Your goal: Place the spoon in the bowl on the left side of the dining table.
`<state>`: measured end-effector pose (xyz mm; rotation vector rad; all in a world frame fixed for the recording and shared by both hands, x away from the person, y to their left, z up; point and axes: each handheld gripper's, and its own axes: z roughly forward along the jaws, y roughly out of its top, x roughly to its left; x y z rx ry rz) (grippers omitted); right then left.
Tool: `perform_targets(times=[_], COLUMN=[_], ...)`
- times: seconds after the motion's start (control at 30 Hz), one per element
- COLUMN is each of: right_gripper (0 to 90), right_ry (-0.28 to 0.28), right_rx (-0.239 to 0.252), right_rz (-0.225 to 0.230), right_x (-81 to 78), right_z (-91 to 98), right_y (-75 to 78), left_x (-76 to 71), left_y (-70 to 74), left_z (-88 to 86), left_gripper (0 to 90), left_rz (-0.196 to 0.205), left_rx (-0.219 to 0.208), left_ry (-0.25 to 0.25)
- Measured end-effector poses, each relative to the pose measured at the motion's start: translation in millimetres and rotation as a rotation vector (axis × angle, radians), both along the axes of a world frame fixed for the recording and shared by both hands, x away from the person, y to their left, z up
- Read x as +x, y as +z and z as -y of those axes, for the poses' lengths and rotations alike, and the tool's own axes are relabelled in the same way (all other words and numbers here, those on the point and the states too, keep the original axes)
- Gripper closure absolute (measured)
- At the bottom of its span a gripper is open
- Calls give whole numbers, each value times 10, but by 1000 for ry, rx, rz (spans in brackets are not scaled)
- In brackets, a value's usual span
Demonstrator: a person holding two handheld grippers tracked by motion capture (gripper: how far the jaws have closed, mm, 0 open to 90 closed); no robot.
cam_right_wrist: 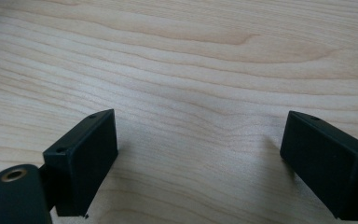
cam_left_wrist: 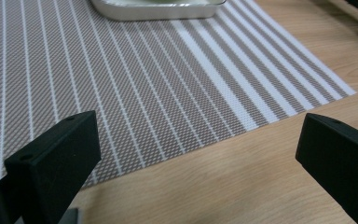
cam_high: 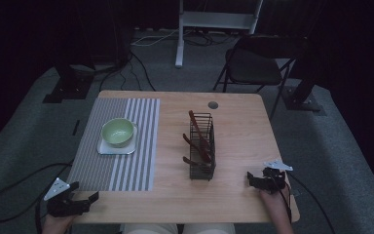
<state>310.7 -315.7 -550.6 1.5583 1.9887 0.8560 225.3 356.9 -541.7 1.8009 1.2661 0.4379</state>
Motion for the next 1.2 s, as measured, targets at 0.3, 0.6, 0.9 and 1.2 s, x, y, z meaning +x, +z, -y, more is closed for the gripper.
perform_targets(times=[0.3, 0.6, 0.9, 1.2], right_gripper=[103, 103, 103, 103], right_ry=[0, -1, -5, -5], right_rx=[0, 0, 1, 0], right_rz=[0, 0, 0, -1], right_x=[0, -1, -1, -2], right_z=[0, -1, -4, -4], right_y=[0, -1, 0, 0], left_x=[-16, 4, 65, 131], left_y=[-13, -30, -23, 25], left_z=[-29, -69, -60, -15], left_gripper=[0, 0, 0, 0], left_rz=[-32, -46, -59, -70], left_rx=[18, 5, 7, 16], left_ry=[-20, -24, -40, -50])
